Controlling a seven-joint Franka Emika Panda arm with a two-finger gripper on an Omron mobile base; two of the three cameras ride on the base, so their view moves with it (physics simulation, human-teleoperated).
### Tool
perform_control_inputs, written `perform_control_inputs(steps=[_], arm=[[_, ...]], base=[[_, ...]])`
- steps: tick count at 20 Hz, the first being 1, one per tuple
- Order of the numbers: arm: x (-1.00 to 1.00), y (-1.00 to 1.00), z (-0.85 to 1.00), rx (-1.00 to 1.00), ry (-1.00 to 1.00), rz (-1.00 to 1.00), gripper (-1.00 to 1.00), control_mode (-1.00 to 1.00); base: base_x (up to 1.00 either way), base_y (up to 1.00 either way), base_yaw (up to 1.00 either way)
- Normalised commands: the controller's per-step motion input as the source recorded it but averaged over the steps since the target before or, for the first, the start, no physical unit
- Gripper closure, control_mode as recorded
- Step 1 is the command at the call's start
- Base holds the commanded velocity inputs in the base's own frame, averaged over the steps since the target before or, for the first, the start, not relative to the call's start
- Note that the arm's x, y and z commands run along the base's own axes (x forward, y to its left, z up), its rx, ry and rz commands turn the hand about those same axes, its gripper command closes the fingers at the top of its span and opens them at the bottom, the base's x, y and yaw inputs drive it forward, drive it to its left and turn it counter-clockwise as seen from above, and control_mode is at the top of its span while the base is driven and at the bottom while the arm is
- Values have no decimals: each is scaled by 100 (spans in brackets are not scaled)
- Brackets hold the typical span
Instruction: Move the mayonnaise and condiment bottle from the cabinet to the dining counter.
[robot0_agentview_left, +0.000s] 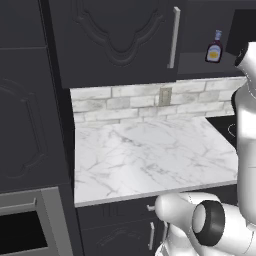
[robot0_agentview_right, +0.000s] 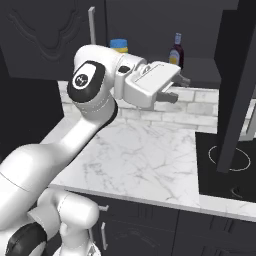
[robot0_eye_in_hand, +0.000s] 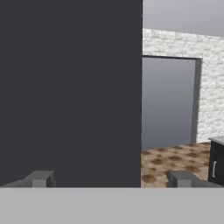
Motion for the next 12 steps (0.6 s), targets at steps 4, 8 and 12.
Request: perform_control_inputs(steps=[4,8,12], arm=[[-39,100,-11,0,0,58,-100,-100],[-27,100,-15,-1,0,57,-100,-100],[-6,100,-7,-2,0,52,-100,-100]], base=[[0,0,0],[0,0,0],[0,0,0]])
